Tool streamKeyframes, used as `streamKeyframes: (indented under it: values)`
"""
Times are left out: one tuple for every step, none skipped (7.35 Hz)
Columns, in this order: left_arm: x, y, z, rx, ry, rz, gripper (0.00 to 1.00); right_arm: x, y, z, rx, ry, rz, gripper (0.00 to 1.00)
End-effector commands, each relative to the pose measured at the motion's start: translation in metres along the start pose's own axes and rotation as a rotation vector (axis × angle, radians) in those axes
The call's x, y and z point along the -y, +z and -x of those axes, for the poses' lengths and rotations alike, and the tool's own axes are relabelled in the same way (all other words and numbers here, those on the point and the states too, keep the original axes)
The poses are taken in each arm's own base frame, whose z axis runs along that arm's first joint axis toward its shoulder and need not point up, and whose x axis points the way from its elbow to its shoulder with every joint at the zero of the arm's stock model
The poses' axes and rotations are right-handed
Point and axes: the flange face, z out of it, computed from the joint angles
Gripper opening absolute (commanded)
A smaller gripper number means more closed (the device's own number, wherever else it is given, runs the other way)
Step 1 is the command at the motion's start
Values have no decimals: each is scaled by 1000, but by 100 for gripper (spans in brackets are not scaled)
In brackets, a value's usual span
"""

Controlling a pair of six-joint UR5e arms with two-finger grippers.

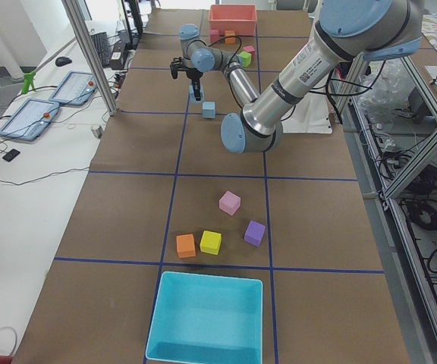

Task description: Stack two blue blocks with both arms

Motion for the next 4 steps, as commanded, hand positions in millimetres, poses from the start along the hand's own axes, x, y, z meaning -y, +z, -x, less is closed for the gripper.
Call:
streamKeyframes:
  values:
    - [-4,30,-17,11,19,-20,62,1,4,0,1,1,8,100]
    - [-8,38,-20,4,43,-24,62,1,4,0,0,3,8,100]
    - [-11,41,-22,5,54,-21,61,1,5,1,0,2,9,100]
    - [-18,46,-23,8,117,-12,61,2,4,1,0,1,8,100]
